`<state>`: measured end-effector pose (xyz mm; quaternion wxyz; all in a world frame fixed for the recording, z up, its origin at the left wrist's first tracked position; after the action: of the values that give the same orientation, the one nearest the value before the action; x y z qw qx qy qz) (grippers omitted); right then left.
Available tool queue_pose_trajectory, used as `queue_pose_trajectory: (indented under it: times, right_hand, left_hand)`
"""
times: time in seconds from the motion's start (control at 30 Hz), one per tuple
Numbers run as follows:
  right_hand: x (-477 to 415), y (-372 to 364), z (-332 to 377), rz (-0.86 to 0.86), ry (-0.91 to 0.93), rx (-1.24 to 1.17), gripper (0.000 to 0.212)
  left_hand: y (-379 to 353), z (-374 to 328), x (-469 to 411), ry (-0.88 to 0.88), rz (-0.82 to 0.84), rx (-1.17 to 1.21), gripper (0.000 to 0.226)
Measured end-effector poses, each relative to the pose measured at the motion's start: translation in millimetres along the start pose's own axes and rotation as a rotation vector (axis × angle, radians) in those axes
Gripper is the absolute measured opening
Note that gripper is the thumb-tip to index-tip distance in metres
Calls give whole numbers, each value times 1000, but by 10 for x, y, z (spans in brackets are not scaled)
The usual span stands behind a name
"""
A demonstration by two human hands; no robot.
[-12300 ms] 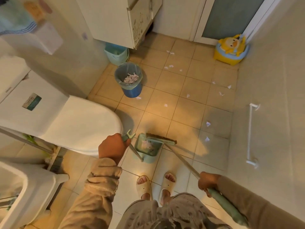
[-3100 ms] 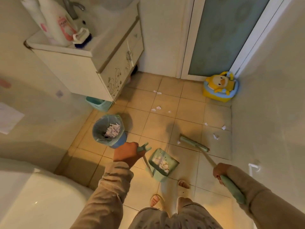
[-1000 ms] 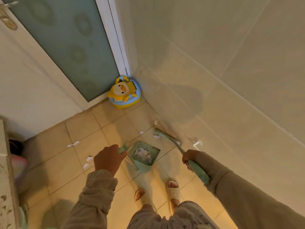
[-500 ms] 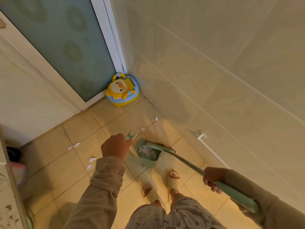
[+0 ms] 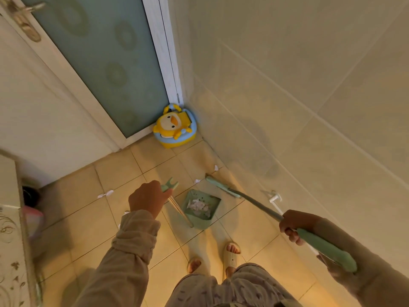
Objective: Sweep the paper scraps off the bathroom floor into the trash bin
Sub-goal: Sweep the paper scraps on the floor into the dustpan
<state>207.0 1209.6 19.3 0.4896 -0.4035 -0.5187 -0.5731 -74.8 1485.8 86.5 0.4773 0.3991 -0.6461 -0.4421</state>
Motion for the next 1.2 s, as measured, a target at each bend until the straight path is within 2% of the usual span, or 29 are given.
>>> queue_pose_trajectory:
  times: [0.2, 0.37, 0.43, 0.47, 0.53, 0.57, 0.67, 0.7, 0.8, 0.93, 1.2]
  right_hand:
    - [-100, 97, 735, -90, 91, 212, 32]
    - [-384, -191, 1198, -132, 144, 395, 22]
    - [-461, -391, 1203, -117, 146, 488, 10]
    - [-484, -474, 1175, -118, 153, 542, 15]
    - [-530, -593, 1019, -95, 165, 652, 38]
    - [-529, -616, 925, -76, 161, 658, 38]
    - [-395, -573, 607, -5, 135, 666, 6]
    - [-352, -533, 474, 22, 112, 656, 5]
    - [-214, -478, 114, 160, 4, 413, 13]
    - [-116, -216, 105, 194, -22, 237, 27]
    - [-179, 98, 610, 4, 67, 298, 31]
  left_hand:
    - [56, 235, 20, 107, -8, 50, 44]
    - [23, 333, 57, 126, 24, 13, 44]
    - [34, 381, 50, 132, 26, -2, 45]
    - [47, 404, 45, 142, 26, -1, 45]
    - [66, 428, 31, 160, 22, -1, 46]
    - [69, 427, 22, 162, 21, -4, 46]
    - [57, 395, 8, 146, 25, -2, 45]
    - [49, 390, 11, 145, 26, -1, 44]
    - [38, 374, 26, 154, 35, 18, 44]
    - [44, 304, -21, 151, 76, 88, 43]
    - [128, 88, -67, 95, 41, 77, 41]
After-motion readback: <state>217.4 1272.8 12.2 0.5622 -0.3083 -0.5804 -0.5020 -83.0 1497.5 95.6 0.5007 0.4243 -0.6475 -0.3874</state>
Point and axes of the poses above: each hand's wrist, its own x-axis away from the middle knuckle, its own y-axis out of the back of the hand, z = x × y, the point moved 10 cm from there along -x, towards the middle knuckle, and after that the axes turned 3 degrees about -z, right-handed, at the moved point
